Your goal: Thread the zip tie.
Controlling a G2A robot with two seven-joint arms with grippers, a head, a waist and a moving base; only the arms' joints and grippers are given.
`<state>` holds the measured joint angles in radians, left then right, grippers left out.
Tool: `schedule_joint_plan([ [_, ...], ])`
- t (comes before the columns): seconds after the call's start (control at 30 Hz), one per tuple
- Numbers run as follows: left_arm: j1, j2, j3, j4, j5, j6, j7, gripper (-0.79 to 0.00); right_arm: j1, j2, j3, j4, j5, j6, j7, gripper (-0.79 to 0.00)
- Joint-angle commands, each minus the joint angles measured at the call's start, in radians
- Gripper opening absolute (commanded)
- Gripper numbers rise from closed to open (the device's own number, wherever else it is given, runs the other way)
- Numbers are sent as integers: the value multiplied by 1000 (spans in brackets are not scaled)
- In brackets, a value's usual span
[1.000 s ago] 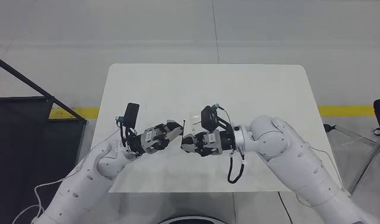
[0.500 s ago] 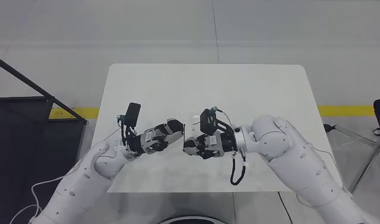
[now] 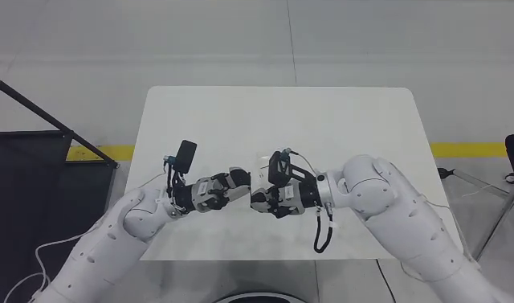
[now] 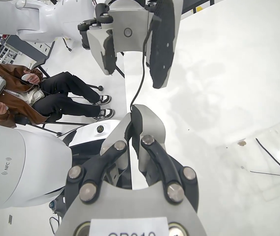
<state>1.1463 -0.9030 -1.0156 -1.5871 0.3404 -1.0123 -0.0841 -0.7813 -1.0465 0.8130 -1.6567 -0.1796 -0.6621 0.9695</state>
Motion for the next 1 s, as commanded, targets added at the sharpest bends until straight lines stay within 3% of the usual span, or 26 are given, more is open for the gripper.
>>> schedule_joint_plan([
  [0.0,-9,1,13,6,-2,0,2,-508,1,0,-1,0,-1,0,1,-785],
  [0.8,-57,17,83,27,13,0,54,-643,12,-6,-14,11,-6,13,5,-785],
  [0.97,-61,21,89,31,18,0,73,-631,15,-7,-17,15,-3,17,6,-785],
])
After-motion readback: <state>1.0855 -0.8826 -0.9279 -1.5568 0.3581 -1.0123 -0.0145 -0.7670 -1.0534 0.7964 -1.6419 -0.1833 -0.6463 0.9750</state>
